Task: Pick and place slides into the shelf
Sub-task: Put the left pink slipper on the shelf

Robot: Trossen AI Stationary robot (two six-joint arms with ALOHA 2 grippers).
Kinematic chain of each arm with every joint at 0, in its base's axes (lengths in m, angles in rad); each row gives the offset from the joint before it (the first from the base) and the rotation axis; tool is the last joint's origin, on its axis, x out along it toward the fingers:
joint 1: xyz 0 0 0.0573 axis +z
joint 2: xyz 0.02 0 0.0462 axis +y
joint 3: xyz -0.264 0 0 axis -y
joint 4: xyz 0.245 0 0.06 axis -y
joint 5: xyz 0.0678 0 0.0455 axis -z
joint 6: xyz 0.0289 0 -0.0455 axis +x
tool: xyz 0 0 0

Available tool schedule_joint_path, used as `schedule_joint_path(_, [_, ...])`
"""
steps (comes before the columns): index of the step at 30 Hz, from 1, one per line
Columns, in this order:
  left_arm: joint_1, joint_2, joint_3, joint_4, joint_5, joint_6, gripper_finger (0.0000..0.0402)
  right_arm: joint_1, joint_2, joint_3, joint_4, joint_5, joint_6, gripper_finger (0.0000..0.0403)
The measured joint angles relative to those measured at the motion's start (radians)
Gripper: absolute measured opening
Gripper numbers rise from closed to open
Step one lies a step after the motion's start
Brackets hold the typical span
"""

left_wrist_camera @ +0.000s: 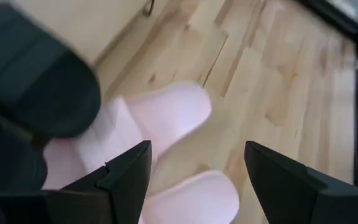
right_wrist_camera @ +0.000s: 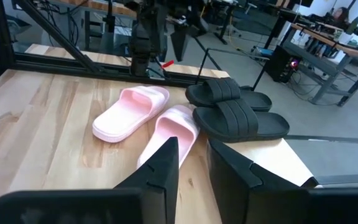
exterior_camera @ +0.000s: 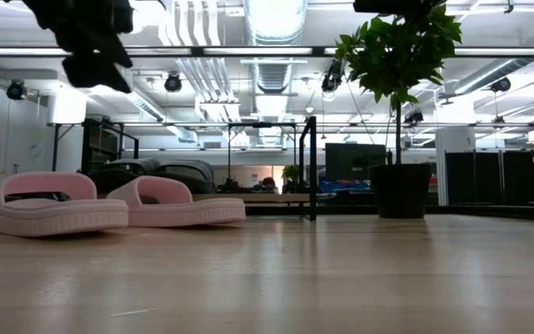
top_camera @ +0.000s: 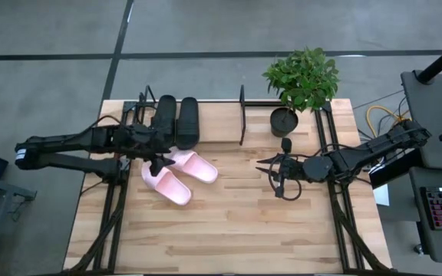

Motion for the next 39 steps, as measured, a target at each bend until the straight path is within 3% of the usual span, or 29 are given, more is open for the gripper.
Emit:
schedule_joint_path(13, [-0.027,0.189,0.039,-0.293,0.008,-0.194,0.0242,0.000,0.000,0.000,-0.001,0.000,-0.010,0.0077])
schedule_joint_path(25, [-0.162,0.458,0.119,-0.383,0.004,-0.307,0.0242,0.000,0.000,0.000,-0.002,0.000,-0.010,0.0073])
schedule_joint_path(39, [-0.240,0.627,0.140,-0.420,-0.140,-0.502,0.0242,0.000,0.000,0.000,-0.004,0.000,-0.026,0.0079])
